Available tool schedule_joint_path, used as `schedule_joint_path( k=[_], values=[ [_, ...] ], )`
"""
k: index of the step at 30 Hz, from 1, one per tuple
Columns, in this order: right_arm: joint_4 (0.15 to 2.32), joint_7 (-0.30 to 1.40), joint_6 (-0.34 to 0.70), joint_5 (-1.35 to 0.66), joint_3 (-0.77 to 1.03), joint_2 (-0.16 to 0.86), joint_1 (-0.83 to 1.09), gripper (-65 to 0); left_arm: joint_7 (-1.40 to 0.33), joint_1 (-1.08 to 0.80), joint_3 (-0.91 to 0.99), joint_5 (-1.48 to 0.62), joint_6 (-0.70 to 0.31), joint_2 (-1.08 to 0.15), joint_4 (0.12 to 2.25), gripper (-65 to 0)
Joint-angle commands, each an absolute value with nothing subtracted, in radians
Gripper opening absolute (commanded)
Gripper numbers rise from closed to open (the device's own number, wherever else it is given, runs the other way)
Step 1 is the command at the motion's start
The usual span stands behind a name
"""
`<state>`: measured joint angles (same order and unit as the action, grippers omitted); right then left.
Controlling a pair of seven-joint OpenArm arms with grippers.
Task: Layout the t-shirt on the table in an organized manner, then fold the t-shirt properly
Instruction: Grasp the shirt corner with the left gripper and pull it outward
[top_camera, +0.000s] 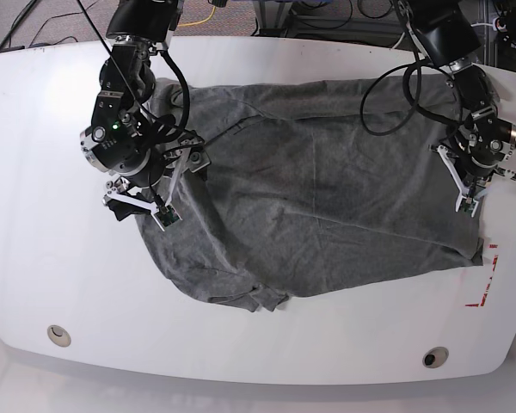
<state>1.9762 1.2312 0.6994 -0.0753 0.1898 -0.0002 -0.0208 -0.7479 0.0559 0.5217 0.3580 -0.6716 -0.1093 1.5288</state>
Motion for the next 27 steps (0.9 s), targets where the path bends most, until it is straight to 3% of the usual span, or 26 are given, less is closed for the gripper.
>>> schedule_joint_path(
  k=[1, 27],
  values=[
    [1.997, 1.210, 0.698, -0.079, 0.193, 0.004, -0.036, -2.1, -0.722, 0.070, 0.526, 0.354, -0.667, -0.125, 1.523, -64.6],
    [2.012, 1.213, 0.698, -0.079, 0.193, 0.004, -0.036, -2.1, -0.723, -0.242, 0.598, 0.344, -0.674, -0.160, 1.603, -64.9]
  ],
)
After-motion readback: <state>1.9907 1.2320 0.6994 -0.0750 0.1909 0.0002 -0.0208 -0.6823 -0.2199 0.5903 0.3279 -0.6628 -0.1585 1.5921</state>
